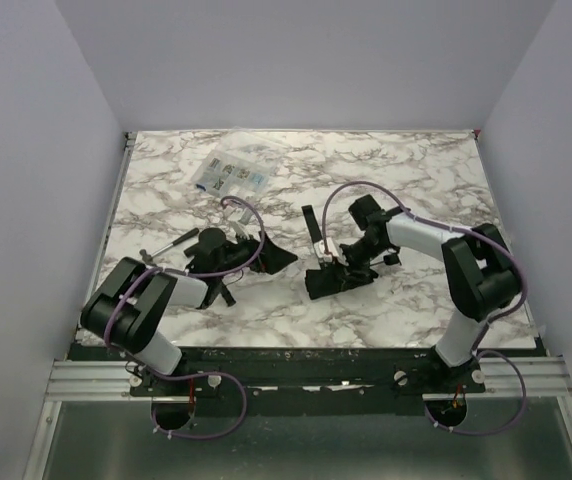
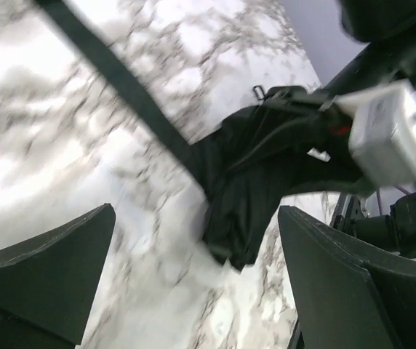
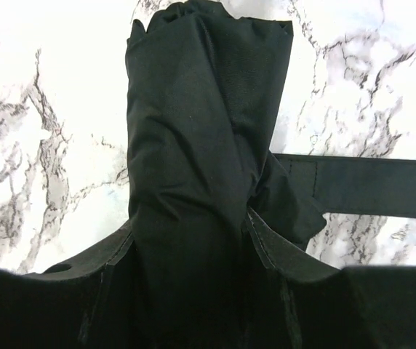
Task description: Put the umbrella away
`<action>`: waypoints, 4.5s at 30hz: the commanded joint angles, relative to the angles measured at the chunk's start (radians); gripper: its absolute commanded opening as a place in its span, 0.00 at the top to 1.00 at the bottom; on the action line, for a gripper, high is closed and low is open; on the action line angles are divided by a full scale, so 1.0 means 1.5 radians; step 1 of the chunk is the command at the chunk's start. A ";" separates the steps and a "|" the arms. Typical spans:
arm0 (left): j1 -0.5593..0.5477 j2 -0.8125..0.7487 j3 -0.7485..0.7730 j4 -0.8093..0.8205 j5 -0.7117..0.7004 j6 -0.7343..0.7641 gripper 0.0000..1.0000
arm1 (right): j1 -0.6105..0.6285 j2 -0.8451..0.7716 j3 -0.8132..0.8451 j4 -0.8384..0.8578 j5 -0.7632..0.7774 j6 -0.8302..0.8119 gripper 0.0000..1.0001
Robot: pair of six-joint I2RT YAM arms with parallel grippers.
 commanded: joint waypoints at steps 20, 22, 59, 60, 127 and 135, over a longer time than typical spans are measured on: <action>-0.268 -0.096 0.045 -0.322 -0.179 0.706 0.03 | -0.009 0.209 0.081 -0.172 0.081 0.202 0.93; -0.284 -0.067 0.071 -0.332 -0.182 0.730 0.03 | -0.012 0.211 0.080 -0.174 0.080 0.202 0.93; -0.199 0.287 0.280 -0.667 0.035 0.456 1.00 | -0.230 0.061 0.319 -0.309 -0.143 0.050 0.02; -0.193 0.302 0.288 -0.673 0.056 0.446 1.00 | -0.232 0.034 0.313 -0.312 -0.163 0.015 0.00; -0.160 -0.096 0.064 -0.319 -0.043 0.692 0.03 | 0.002 0.122 -0.021 -0.109 0.065 0.193 0.88; -0.202 0.007 0.162 -0.414 -0.058 0.809 0.04 | 0.003 0.115 -0.032 -0.103 0.063 0.199 0.88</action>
